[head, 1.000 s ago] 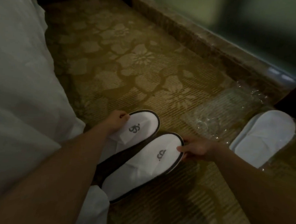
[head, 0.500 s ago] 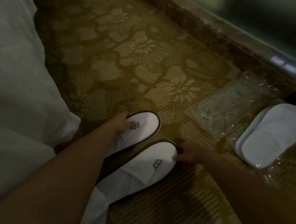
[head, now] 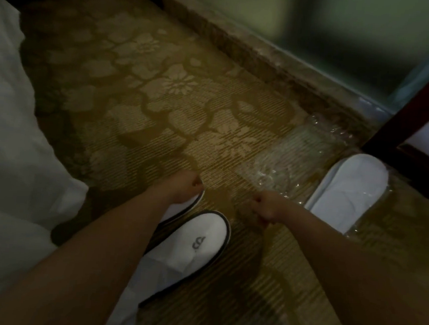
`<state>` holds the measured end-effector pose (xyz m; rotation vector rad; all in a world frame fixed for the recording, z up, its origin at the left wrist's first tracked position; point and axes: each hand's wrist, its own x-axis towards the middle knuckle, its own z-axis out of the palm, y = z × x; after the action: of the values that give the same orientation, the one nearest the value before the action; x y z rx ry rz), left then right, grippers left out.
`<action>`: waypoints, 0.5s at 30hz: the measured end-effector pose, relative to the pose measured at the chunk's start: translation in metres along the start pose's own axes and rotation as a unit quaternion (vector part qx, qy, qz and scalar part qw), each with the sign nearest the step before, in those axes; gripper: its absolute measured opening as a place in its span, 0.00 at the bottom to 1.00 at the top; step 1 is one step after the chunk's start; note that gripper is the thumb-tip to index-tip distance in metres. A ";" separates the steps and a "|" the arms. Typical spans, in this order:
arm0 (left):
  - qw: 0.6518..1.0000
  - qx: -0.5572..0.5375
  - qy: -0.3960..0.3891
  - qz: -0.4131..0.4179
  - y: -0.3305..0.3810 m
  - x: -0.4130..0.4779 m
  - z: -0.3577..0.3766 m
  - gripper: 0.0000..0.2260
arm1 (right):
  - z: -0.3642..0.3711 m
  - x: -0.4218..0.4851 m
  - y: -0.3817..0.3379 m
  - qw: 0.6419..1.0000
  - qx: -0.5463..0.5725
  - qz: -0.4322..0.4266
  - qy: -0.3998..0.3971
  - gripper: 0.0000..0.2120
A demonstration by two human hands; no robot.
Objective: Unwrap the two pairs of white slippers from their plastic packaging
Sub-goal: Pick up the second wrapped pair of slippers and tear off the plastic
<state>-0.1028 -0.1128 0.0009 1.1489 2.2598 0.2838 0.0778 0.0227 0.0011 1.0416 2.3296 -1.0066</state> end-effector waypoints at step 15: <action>0.981 0.045 -0.025 0.189 0.205 0.019 0.056 0.14 | -0.074 -0.068 0.140 0.956 0.216 0.157 0.124 0.16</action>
<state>0.0584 0.0224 0.0365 1.6153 2.0165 0.2966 0.2238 0.1103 0.0280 1.7336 2.0675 -1.3512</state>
